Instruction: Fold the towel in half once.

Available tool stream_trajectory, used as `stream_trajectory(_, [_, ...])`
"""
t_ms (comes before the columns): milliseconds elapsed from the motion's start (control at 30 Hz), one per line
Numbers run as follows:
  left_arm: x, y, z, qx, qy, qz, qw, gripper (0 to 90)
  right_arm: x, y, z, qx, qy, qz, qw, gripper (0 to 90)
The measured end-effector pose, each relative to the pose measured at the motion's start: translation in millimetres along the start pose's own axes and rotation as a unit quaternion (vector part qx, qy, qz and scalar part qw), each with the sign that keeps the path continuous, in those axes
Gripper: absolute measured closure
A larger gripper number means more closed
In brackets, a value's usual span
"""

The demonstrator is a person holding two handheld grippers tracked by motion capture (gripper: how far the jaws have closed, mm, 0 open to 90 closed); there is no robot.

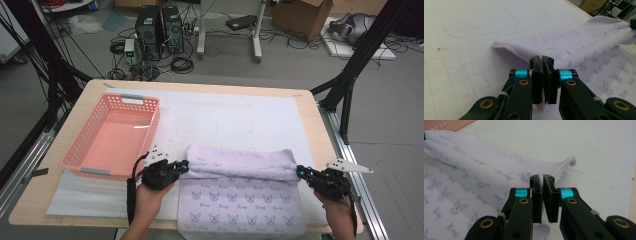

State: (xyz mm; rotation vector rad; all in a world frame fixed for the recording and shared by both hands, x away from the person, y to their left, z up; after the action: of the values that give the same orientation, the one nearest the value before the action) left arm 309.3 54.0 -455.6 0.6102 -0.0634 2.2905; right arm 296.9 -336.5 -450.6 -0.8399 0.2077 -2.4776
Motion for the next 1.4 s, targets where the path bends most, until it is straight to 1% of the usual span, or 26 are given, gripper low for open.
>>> stream_trajectory(67, [3.4, 4.9, -6.0, -0.002, -0.006, -0.003, 1.0000, 86.2, 3.7, -2.2, -6.2, 0.004, -0.009, 0.000, 1.0000, 85.9])
stream_trajectory(133, [7.4, 9.5, -12.5, -0.003, -0.011, -0.009, 0.9999, 86.1, 7.8, -4.7, -12.3, 0.002, -0.010, 0.003, 0.9999, 85.9])
stream_trajectory(233, [11.0, 15.7, -25.0, -0.002, -0.021, -0.016, 0.9997, 85.0, 10.2, -5.8, -25.2, -0.002, -0.030, 0.006, 0.9995, 86.0])
stream_trajectory(267, [10.9, 17.3, -29.9, -0.001, -0.027, -0.020, 0.9995, 82.3, 10.6, -6.1, -30.2, -0.002, -0.043, 0.007, 0.9990, 86.0])
stream_trajectory(300, [9.9, 17.2, -33.9, 0.002, -0.032, -0.020, 0.9993, 75.5, 10.5, -6.2, -35.0, -0.002, -0.056, 0.003, 0.9984, 85.9])
stream_trajectory(333, [8.6, 14.8, -35.6, 0.008, -0.033, -0.016, 0.9993, 64.2, 9.8, -4.6, -38.4, -0.002, -0.063, -0.002, 0.9980, 84.3])
stream_trajectory(367, [7.7, 11.1, -34.7, 0.016, -0.032, -0.013, 0.9993, 56.2, 9.7, -3.5, -40.4, -0.009, -0.069, -0.005, 0.9976, 80.1])
stream_trajectory(433, [6.1, 1.4, -27.6, 0.028, -0.019, -0.002, 0.9994, 45.7, 9.3, -0.4, -37.1, -0.025, -0.062, -0.011, 0.9977, 62.5])
stream_trajectory(467, [4.6, -2.5, -23.5, 0.031, -0.014, -0.002, 0.9994, 43.1, 8.9, 0.8, -33.2, -0.036, -0.054, -0.012, 0.9978, 60.5])
stream_trajectory(533, [-1.4, -10.0, -16.7, 0.038, -0.013, -0.004, 0.9992, 42.1, 5.7, 2.9, -24.7, -0.049, -0.039, -0.006, 0.9980, 51.9])
stream_trajectory(567, [-6.1, -13.4, -14.2, 0.042, -0.017, -0.007, 0.9989, 41.5, 2.2, 5.1, -21.0, -0.055, -0.035, -0.011, 0.9978, 49.3])
stream_trajectory(667, [-25.3, -21.1, -12.9, 0.062, -0.045, -0.019, 0.9969, 41.1, -13.8, 10.8, -14.5, -0.060, -0.051, -0.025, 0.9966, 48.6])
stream_trajectory(733, [-37.5, -25.8, -16.1, 0.079, -0.065, -0.010, 0.9947, 39.7, -25.6, 13.9, -10.7, -0.066, -0.063, -0.035, 0.9952, 49.6])
stream_trajectory(800, [-45.3, -26.0, -17.5, 0.080, -0.074, -0.008, 0.9941, 42.1, -36.2, 16.8, -8.1, -0.067, -0.076, -0.041, 0.9940, 52.7])
stream_trajectory(833, [-47.3, -25.0, -18.5, 0.074, -0.078, -0.006, 0.9943, 49.2, -40.4, 18.5, -7.8, -0.068, -0.085, -0.044, 0.9931, 56.6])
stream_trajectory(867, [-49.0, -23.3, -19.3, 0.062, -0.080, -0.002, 0.9948, 58.4, -44.0, 19.8, -8.1, -0.070, -0.093, -0.044, 0.9922, 63.3])
stream_trajectory(900, [-49.6, -22.8, -19.7, 0.046, -0.083, 0.011, 0.9954, 66.1, -46.6, 20.9, -8.2, -0.069, -0.098, -0.040, 0.9920, 71.9])
stream_trajectory(933, [-49.7, -21.3, -20.4, 0.040, -0.090, 0.009, 0.9951, 77.2, -47.7, 20.8, -8.4, -0.068, -0.102, -0.036, 0.9918, 76.8])
stream_trajectory(967, [-49.1, -20.6, -20.1, 0.036, -0.089, 0.012, 0.9953, 84.3, -47.7, 19.8, -8.5, -0.066, -0.103, -0.035, 0.9918, 86.2])
stream_trajectory(1000, [-47.0, -20.2, -18.2, 0.032, -0.081, 0.016, 0.9961, 85.4, -46.2, 19.2, -7.8, -0.053, -0.098, -0.038, 0.9930, 86.6])
stream_trajectory(1033, [-42.3, -19.1, -14.5, 0.032, -0.066, 0.016, 0.9972, 85.8, -43.6, 17.7, -6.7, -0.047, -0.091, -0.041, 0.9939, 86.8])
stream_trajectory(1067, [-40.0, -18.8, -12.7, 0.032, -0.059, 0.016, 0.9976, 85.9, -38.6, 15.6, -5.2, -0.044, -0.080, -0.044, 0.9949, 86.8])
stream_trajectory(1100, [-34.1, -17.4, -8.4, 0.031, -0.044, 0.013, 0.9985, 85.9, -36.3, 15.5, -4.1, -0.039, -0.073, -0.045, 0.9956, 86.8])
stream_trajectory(1167, [-23.6, -14.6, -2.2, 0.026, -0.024, 0.007, 0.9993, 85.6, -24.3, 12.6, -0.8, -0.030, -0.046, -0.047, 0.9974, 86.8])
stream_trajectory(1233, [-13.1, -10.7, 2.9, 0.018, -0.005, 0.003, 0.9998, 85.0, -14.3, 9.4, 0.7, -0.031, -0.030, -0.040, 0.9983, 86.7])
stream_trajectory(1400, [12.9, 2.4, 4.4, 0.012, 0.023, -0.009, 0.9996, 84.8, 7.6, -3.0, -0.1, -0.018, -0.010, -0.030, 0.9993, 86.8])
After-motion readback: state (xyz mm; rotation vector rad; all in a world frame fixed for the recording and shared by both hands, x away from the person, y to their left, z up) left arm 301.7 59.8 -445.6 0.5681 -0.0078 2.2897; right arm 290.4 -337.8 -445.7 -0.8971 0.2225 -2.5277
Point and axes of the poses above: each handheld gripper's, and its own axes: x roughly backward along the jaws, z roughly out of its top, y roughly to its right, the point moved 8 cm from there along -x, roughly forward along the jaws, and after that the axes turned 9 degrees about -x, right-handed, at the moved point
